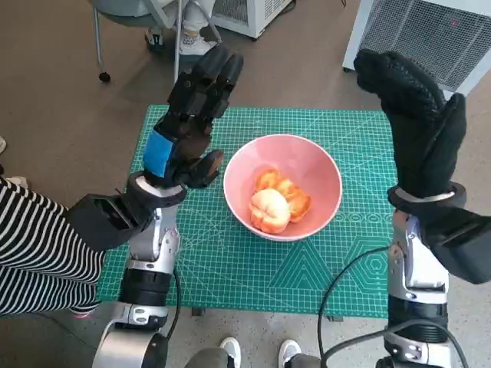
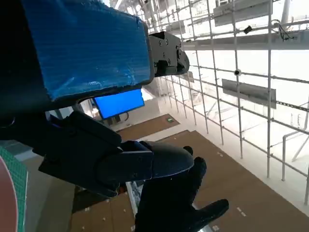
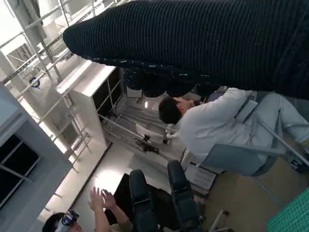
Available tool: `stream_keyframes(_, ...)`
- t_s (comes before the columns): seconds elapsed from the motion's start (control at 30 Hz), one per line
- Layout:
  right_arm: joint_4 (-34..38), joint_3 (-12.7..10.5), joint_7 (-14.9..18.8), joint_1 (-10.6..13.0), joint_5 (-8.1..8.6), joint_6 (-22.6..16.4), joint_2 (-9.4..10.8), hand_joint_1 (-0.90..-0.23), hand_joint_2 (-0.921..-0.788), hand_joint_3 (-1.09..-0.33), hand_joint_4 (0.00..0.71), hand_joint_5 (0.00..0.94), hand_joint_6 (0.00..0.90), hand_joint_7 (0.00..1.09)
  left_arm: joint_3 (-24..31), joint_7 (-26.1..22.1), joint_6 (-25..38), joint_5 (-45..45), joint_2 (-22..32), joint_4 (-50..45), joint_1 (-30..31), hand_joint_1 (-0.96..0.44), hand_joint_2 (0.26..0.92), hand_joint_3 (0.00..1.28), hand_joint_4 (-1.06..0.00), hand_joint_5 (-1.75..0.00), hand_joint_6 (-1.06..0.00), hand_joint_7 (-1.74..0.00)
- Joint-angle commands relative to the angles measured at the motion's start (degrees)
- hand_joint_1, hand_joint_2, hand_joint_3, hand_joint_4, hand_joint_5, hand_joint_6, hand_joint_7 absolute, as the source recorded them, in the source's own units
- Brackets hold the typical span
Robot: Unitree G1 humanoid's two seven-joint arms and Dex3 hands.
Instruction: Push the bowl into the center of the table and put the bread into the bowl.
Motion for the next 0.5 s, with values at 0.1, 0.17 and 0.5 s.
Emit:
stream_keyframes(0.1, 0.9, 0.1, -0.3, 0.6, -0.30, 0.2, 0.4, -0.676, -0.921, -0.761, 0.208, 0.000, 0.122, 0.40, 0.6, -0.3, 0.7, -1.1, 0.2, -1.2, 0.5, -0.69, 0.921, 0.44, -0.07, 0.00, 0.00, -0.35)
stream_keyframes(0.17, 0.7, 0.1, -0.3, 0.8, -0.29, 0.2, 0.5, -0.676, -0.921, -0.760, 0.208, 0.000, 0.121, 0.40, 1.0, 0.0, 0.6, -1.2, 0.2, -1.3, 0.6, -0.61, 0.921, 0.38, -0.07, 0.00, 0.00, -0.38)
stream_keyframes(0.5, 0.6, 0.0, -0.4, 1.2, -0.15, 0.2, 0.6, -0.676, -0.921, -0.754, 0.204, 0.000, 0.126, 0.40, 1.2, 3.0, -1.1, 0.7, -1.3, -1.2, 0.9, -0.13, 0.921, 0.20, -0.18, -0.04, -0.02, -0.55)
